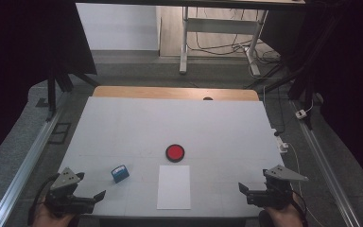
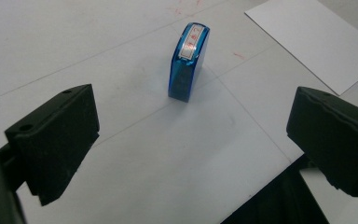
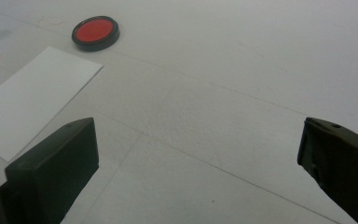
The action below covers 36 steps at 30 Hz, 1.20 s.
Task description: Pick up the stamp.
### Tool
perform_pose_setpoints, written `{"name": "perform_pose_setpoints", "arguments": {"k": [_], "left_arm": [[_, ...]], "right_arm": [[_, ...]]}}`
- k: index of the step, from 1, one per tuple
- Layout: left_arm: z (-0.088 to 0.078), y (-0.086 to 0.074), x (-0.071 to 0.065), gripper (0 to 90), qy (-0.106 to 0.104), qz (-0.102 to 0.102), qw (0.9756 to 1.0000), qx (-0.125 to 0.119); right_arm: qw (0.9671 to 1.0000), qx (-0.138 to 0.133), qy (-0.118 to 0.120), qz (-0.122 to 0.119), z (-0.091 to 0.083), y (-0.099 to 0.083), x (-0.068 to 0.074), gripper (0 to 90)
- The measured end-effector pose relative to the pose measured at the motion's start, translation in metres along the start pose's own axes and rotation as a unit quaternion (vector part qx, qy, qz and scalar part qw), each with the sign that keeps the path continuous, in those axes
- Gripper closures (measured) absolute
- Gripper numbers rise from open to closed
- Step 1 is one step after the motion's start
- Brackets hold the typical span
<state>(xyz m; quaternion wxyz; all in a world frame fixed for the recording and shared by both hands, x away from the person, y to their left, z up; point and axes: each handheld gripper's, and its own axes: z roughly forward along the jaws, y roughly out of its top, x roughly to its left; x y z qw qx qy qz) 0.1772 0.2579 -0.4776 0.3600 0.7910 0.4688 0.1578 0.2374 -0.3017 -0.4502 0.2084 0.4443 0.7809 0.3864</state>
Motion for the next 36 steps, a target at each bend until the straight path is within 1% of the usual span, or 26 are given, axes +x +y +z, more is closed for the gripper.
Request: {"name": "perform_pose_setpoints", "arguments": {"k": [3,6,12,15,20,24,28,31,33,36], "left_arm": [[0.0002,0.0001,-0.0002,2.5,-0.001,0.0,1.0,0.0],[0.0014,0.0006,0.0001,2.4,-0.005,0.001,1.0,0.005],[0.0035,0.0014,-0.0005,2.5,-0.008,0.003,0.9999,0.014],[0.0049,0.0019,-0.0007,2.4,-0.005,0.002,0.9998,0.02],[0.0051,0.0021,-0.0003,2.4,-0.002,-0.002,0.9998,0.021],[0.0053,0.0025,0.0,2.3,-0.007,-0.003,0.9997,0.024],[0.0066,0.0036,-0.0024,1.6,-0.003,0.01,0.9995,0.031],[0.0064,0.0039,-0.0025,0.7,-0.006,0.008,0.9995,0.03],[0.0053,0.0049,-0.0018,0.5,-0.009,0.005,0.9997,0.023],[0.0049,0.0057,-0.0012,0.5,-0.012,0.003,0.9997,0.019]], "right_arm": [[1.0,0.005,0.0,-0.009,0.0007,0.0001,0.0019,0.0],[0.9998,0.01,0.004,-0.014,0.0018,0.0002,0.0028,0.0],[0.9997,0.013,0.014,-0.017,0.0028,0.0004,0.003,0.0],[0.9993,0.024,0.021,-0.02,0.0048,0.001,0.0033,0.0],[0.9989,0.026,0.025,-0.031,0.0051,0.0009,0.0052,0.0],[0.9989,0.028,0.027,-0.028,0.0051,0.001,0.0044,0.0],[0.9988,0.028,0.03,-0.027,0.0054,0.001,0.0041,0.0],[0.9987,0.029,0.031,-0.027,0.0058,0.0011,0.0042,0.0],[0.9987,0.029,0.032,-0.027,0.0058,0.0011,0.0041,0.0],[0.9986,0.031,0.033,-0.026,0.006,0.0012,0.0038,0.0]]}}
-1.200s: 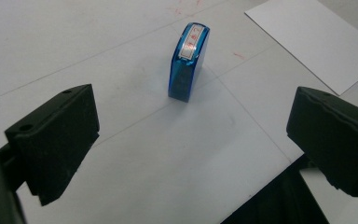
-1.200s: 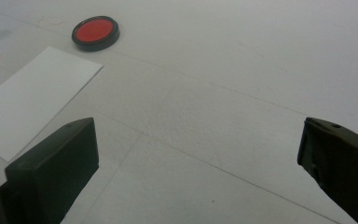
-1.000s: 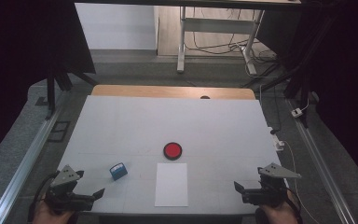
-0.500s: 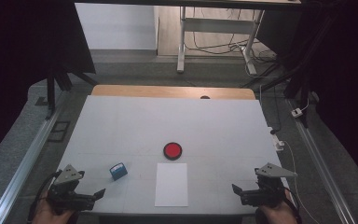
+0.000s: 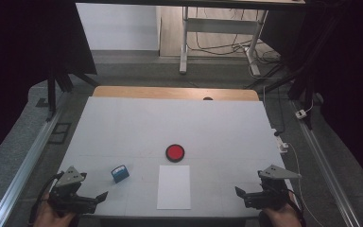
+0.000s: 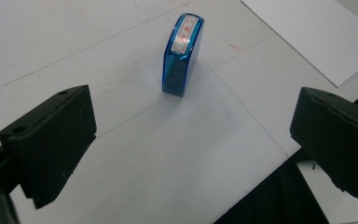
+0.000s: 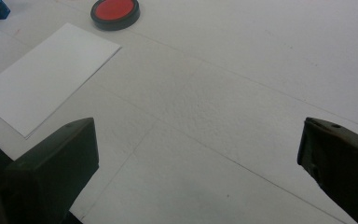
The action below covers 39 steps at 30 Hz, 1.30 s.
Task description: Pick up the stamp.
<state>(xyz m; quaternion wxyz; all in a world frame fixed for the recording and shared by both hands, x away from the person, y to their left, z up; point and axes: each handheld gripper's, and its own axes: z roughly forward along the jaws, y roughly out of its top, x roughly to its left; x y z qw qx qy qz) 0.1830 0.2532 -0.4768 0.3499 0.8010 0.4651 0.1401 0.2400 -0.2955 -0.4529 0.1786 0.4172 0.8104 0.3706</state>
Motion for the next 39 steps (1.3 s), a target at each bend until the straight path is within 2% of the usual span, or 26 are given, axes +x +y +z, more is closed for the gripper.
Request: {"name": "perform_pose_setpoints", "arguments": {"k": [7,16,19,22,24,30,39], "left_arm": [[0.002,0.002,0.002,0.0,-0.001,0.006,1.0,0.003],[0.005,0.008,0.004,0.0,-0.018,0.014,0.9997,-0.008],[0.008,0.012,0.004,0.0,-0.021,0.035,0.9991,-0.011],[0.01,0.013,0.005,0.0,-0.026,0.036,0.999,-0.01],[0.012,0.014,0.008,0.0,-0.035,0.028,0.9989,-0.015],[0.015,0.018,0.011,0.1,-0.031,0.031,0.9987,-0.024],[0.025,0.026,0.011,0.0,-0.028,0.039,0.9987,-0.013]], "right_arm": [[1.0,0.005,0.004,0.0,0.001,0.0,0.0,0.0],[1.0,0.006,0.007,0.0,0.002,0.0,0.0,0.0],[0.9999,0.009,0.008,-0.002,0.002,0.0,0.0,0.0],[0.9999,0.01,0.009,-0.002,0.002,0.001,0.0,0.0],[0.9999,0.01,0.01,-0.001,0.002,0.0,0.0,0.0],[0.9998,0.013,0.011,-0.004,0.002,0.001,0.0,0.0],[0.9998,0.015,0.016,-0.005,0.003,0.001,0.0,0.0]]}}
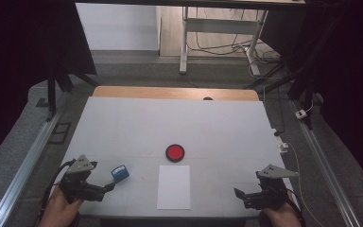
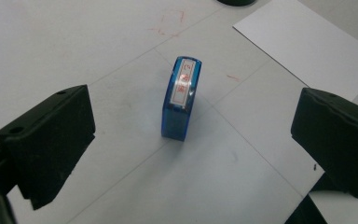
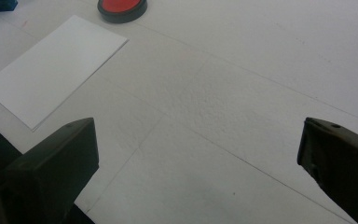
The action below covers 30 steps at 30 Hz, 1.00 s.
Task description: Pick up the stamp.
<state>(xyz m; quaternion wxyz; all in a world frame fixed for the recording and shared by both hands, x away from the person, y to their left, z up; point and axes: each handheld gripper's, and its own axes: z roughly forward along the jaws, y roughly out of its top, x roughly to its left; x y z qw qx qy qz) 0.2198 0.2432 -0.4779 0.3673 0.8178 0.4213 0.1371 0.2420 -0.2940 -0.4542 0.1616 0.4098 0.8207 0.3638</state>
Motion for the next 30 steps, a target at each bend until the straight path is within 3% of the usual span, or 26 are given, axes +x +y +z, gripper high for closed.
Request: {"name": "perform_pose_setpoints", "arguments": {"k": [7,30], "left_arm": [[0.008,0.007,0.002,0.0,-0.018,-0.007,0.9998,0.008],[0.034,0.03,0.011,0.0,-0.016,0.02,0.9994,0.023]], "right_arm": [[1.0,0.003,0.003,-0.003,0.001,0.0,0.0,0.0],[0.9998,0.014,0.006,-0.012,0.002,0.001,0.002,0.0]]}}
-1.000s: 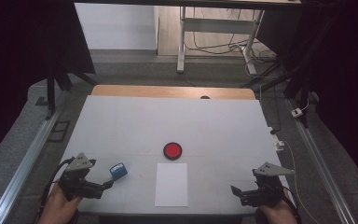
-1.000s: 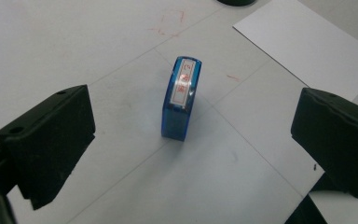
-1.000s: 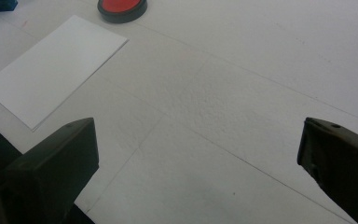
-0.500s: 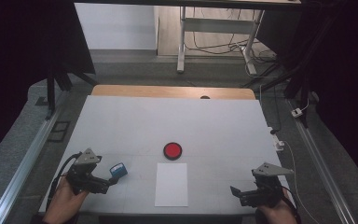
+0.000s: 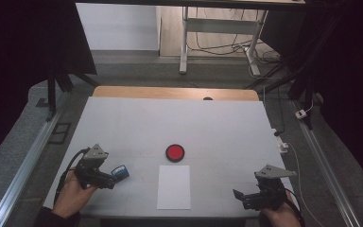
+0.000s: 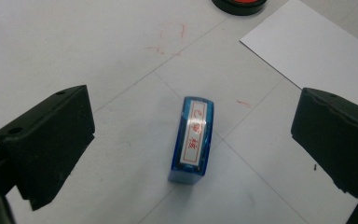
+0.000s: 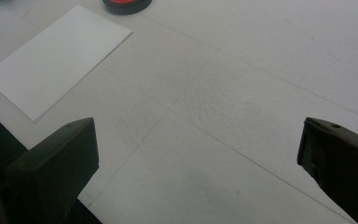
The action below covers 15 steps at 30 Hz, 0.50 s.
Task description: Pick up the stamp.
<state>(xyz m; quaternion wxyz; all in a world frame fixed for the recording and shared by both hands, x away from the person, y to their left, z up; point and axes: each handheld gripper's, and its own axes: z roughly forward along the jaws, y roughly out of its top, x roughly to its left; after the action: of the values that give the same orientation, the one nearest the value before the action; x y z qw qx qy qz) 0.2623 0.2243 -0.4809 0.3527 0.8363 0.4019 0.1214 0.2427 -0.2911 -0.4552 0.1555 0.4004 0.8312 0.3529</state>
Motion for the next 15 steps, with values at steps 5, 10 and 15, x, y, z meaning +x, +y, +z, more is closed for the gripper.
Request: {"name": "perform_pose_setpoints", "arguments": {"k": [5,10,15], "left_arm": [[0.009,0.004,0.003,0.3,0.0,0.014,0.9997,0.02],[0.014,0.006,0.006,0.0,-0.004,0.025,0.9991,0.034],[0.02,0.003,0.009,0.2,-0.02,0.027,0.9984,0.046]], "right_arm": [[1.0,0.001,0.001,0.0,0.001,0.0,0.0,0.0],[1.0,0.002,0.001,-0.002,0.001,0.0,0.0,0.0],[1.0,0.004,0.002,-0.003,0.001,0.0,0.001,0.0]]}}
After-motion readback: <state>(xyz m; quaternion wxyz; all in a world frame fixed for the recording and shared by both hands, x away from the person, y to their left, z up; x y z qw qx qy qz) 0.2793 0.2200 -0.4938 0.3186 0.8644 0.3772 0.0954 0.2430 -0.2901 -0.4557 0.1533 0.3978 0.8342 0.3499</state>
